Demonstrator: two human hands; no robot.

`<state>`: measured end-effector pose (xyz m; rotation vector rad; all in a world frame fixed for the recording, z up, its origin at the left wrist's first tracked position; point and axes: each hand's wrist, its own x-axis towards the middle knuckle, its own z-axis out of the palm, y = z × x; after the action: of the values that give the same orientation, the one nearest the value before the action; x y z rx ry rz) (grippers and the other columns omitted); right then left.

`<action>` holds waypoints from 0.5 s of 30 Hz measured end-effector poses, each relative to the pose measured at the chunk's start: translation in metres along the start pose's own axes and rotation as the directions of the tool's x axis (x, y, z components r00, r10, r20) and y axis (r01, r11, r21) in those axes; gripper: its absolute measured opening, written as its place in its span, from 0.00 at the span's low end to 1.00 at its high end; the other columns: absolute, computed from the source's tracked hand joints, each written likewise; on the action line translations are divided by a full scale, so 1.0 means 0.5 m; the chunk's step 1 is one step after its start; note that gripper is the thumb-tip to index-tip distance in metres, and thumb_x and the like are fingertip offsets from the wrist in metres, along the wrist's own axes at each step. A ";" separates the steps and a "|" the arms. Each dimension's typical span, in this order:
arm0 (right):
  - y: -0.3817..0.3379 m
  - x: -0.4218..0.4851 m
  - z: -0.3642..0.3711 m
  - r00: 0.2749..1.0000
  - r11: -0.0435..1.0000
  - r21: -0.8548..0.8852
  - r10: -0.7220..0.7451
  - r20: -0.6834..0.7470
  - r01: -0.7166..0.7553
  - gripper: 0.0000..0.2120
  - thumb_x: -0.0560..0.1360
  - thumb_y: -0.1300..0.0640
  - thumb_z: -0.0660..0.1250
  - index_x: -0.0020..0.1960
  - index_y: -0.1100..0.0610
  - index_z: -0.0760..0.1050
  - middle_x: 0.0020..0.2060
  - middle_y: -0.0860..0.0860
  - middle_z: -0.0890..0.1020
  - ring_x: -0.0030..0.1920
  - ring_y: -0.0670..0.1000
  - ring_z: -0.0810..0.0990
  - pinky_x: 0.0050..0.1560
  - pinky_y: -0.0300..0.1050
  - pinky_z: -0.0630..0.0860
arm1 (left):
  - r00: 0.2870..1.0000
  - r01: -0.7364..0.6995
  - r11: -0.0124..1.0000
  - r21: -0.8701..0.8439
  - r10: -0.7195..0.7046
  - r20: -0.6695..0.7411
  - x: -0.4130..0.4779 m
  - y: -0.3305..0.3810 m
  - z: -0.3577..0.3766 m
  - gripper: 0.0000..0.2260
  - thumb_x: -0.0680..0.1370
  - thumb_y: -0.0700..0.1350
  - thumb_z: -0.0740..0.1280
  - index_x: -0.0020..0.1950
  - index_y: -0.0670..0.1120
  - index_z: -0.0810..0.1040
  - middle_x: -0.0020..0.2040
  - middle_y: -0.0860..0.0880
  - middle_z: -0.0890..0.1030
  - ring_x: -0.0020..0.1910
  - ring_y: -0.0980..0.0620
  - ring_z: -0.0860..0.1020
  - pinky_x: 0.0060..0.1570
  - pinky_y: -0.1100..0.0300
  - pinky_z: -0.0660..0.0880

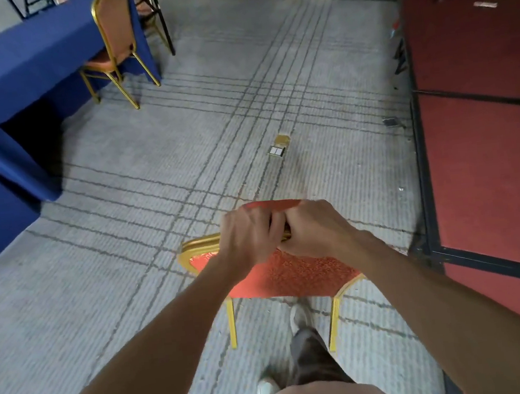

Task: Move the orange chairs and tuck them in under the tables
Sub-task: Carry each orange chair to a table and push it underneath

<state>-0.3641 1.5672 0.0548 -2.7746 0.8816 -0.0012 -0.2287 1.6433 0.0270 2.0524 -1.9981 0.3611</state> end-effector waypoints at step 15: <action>0.285 0.384 0.008 0.979 0.994 0.096 -0.029 -0.203 0.049 0.09 0.71 0.49 0.68 0.42 0.54 0.79 0.32 0.54 0.83 0.34 0.59 0.82 0.33 0.48 0.76 | 0.982 0.125 0.991 -0.042 -0.118 0.144 0.402 -0.130 0.201 0.18 0.76 0.51 0.50 0.35 0.46 0.75 0.30 0.46 0.80 0.28 0.39 0.77 0.27 0.60 0.61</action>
<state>-0.2877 1.3457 0.0068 -2.7303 0.8472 -0.3304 -0.1583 1.4216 0.0023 2.2114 -1.9245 0.1429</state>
